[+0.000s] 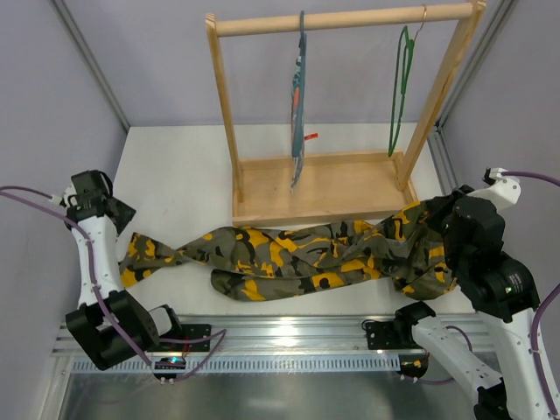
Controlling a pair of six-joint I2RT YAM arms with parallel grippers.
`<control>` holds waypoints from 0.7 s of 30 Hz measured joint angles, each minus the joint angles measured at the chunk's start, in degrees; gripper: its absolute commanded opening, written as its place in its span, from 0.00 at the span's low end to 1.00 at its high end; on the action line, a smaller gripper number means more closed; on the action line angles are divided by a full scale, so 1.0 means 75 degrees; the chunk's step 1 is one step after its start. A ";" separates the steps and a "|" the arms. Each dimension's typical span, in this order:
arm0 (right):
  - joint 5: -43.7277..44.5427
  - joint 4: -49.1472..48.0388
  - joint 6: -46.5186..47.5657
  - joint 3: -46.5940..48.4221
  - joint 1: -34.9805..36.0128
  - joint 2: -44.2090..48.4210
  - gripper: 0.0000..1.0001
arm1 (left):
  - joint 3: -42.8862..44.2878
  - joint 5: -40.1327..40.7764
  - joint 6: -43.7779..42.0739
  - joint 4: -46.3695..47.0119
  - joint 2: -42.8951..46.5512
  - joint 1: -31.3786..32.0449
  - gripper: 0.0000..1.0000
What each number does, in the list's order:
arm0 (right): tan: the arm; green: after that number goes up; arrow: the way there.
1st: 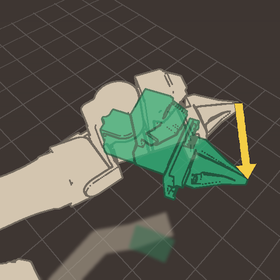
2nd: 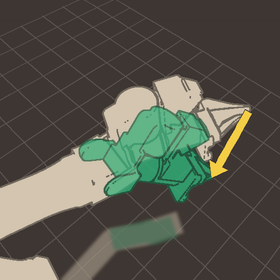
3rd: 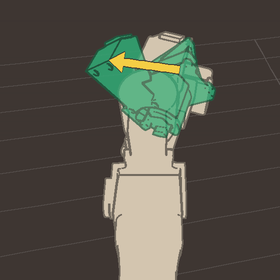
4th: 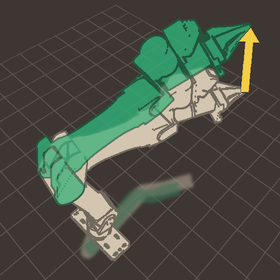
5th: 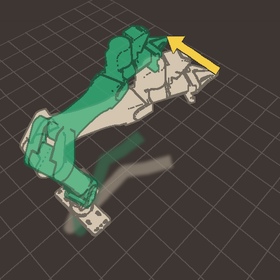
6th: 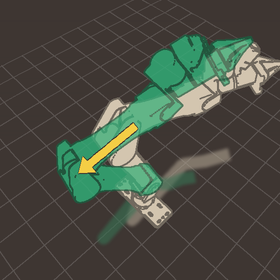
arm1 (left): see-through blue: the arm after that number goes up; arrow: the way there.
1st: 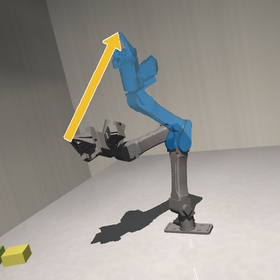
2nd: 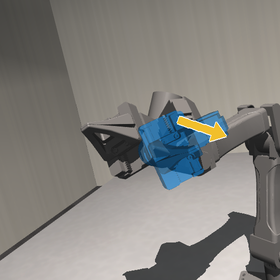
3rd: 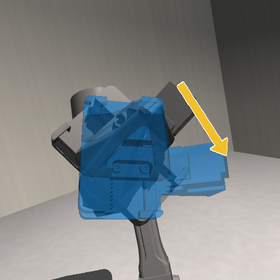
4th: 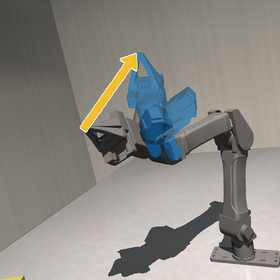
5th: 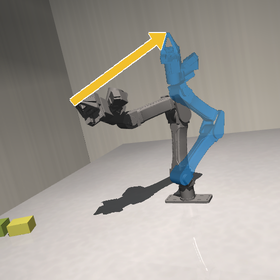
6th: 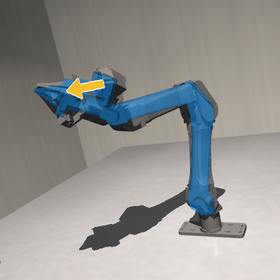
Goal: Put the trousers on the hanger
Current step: Fold the trousers
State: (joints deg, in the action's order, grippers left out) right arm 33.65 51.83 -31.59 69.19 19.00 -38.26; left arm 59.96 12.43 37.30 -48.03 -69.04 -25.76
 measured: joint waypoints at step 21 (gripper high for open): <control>-0.0254 -0.0341 0.0006 -0.0475 0.0000 -0.0012 0.04 | -0.0539 -0.0673 0.1014 0.0236 -0.2634 0.1084 0.27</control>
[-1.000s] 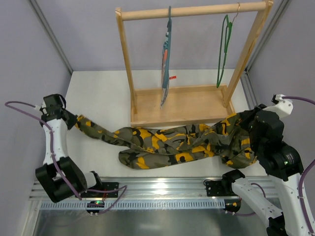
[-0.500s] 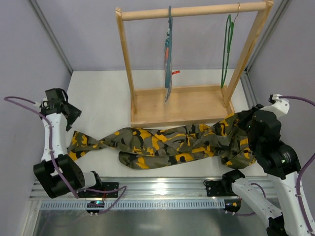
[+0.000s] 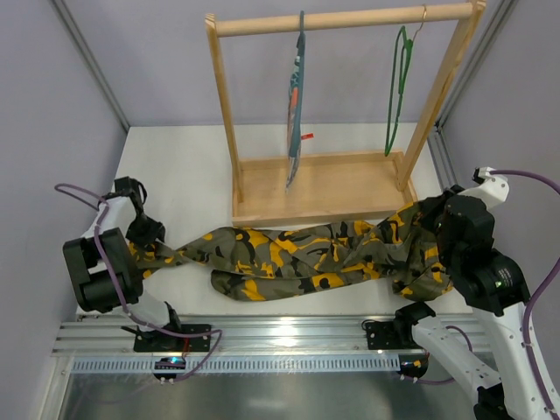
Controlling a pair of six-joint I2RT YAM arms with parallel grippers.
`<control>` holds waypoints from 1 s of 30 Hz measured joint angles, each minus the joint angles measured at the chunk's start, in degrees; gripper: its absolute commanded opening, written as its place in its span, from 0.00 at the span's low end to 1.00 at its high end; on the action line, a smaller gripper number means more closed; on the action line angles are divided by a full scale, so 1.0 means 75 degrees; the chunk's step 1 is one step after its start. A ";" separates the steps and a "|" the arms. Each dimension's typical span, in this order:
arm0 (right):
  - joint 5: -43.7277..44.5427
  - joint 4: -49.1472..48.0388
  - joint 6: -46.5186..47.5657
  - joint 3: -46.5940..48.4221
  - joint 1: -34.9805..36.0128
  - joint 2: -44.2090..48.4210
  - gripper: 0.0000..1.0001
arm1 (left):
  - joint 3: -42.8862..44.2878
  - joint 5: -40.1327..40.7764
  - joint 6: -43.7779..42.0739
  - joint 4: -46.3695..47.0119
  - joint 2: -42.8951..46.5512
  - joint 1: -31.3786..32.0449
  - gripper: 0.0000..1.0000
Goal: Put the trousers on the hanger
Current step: Fold the trousers
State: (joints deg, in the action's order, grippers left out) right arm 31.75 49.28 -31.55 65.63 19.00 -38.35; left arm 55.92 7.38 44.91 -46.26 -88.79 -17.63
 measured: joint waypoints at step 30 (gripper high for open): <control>0.1134 0.0300 0.0431 0.1894 -0.1469 -0.2031 0.04 | 0.0300 -0.0262 -0.0035 0.0679 0.3864 -0.1040 0.00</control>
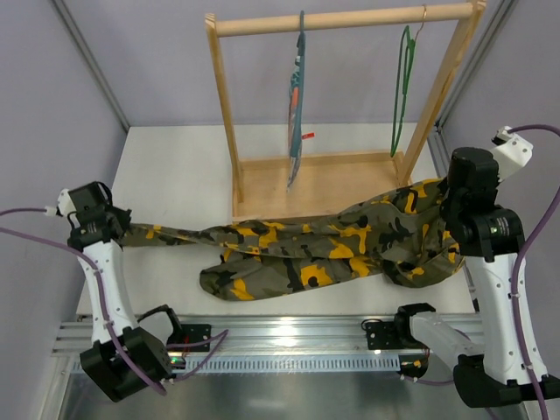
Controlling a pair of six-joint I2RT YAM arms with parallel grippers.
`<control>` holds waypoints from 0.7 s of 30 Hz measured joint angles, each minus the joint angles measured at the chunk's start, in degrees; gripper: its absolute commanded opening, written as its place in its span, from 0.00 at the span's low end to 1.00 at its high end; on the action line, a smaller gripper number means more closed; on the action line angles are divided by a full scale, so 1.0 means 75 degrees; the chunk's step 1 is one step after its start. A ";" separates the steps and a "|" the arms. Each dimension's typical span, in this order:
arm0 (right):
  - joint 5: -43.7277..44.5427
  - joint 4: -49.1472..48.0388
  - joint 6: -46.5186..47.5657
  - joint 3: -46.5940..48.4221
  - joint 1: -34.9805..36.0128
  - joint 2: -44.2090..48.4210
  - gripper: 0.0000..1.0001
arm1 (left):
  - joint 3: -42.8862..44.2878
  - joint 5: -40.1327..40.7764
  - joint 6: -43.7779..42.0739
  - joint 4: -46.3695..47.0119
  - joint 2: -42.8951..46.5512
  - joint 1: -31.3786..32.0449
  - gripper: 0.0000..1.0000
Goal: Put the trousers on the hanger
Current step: Fold the trousers
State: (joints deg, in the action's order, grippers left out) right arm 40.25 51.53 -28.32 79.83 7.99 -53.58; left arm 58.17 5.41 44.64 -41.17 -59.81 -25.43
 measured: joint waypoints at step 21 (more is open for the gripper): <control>-0.1122 -0.0154 -0.0061 -0.0268 -0.0434 -0.0312 0.04 | 0.0685 0.1515 0.2055 -0.1626 -0.0058 0.0012 0.75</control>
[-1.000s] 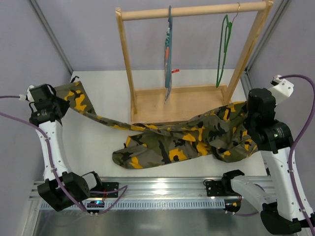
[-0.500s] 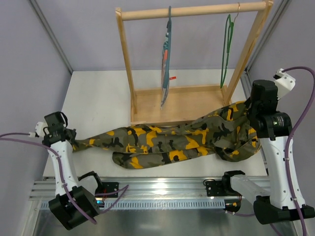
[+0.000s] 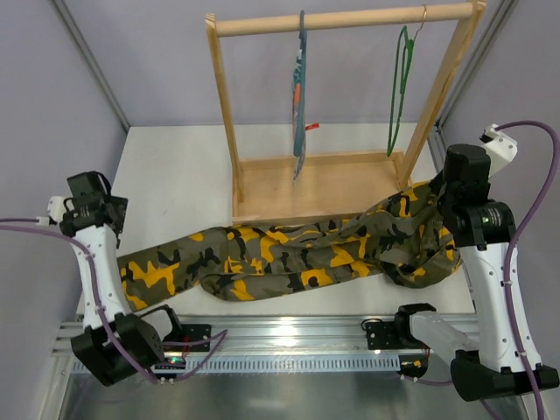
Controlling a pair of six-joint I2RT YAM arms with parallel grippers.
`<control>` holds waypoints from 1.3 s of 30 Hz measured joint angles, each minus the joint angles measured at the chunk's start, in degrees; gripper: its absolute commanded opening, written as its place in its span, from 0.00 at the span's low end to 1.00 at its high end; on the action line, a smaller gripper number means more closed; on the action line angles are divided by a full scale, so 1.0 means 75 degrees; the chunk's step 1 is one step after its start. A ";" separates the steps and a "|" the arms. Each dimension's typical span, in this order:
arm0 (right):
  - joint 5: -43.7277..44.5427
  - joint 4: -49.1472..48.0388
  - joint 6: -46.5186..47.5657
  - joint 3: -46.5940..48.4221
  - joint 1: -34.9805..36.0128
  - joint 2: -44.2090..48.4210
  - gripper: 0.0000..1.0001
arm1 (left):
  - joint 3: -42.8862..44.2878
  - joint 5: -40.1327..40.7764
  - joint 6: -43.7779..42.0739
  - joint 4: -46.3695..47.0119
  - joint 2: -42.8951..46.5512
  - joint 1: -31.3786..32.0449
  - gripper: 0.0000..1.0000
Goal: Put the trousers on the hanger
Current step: Fold the trousers
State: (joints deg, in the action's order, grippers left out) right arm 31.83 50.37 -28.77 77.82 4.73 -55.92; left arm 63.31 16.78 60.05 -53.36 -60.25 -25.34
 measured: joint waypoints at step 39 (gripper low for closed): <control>-0.0402 -0.0664 -0.0009 -0.0982 -0.0015 0.0006 0.04 | -0.0154 0.0670 0.0743 -0.0108 -0.5240 -0.0300 0.74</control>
State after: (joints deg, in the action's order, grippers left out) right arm 28.82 45.39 -28.84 70.46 4.62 -55.88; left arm 62.15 21.80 65.63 -54.17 -99.55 -27.59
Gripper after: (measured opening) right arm 0.038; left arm 0.742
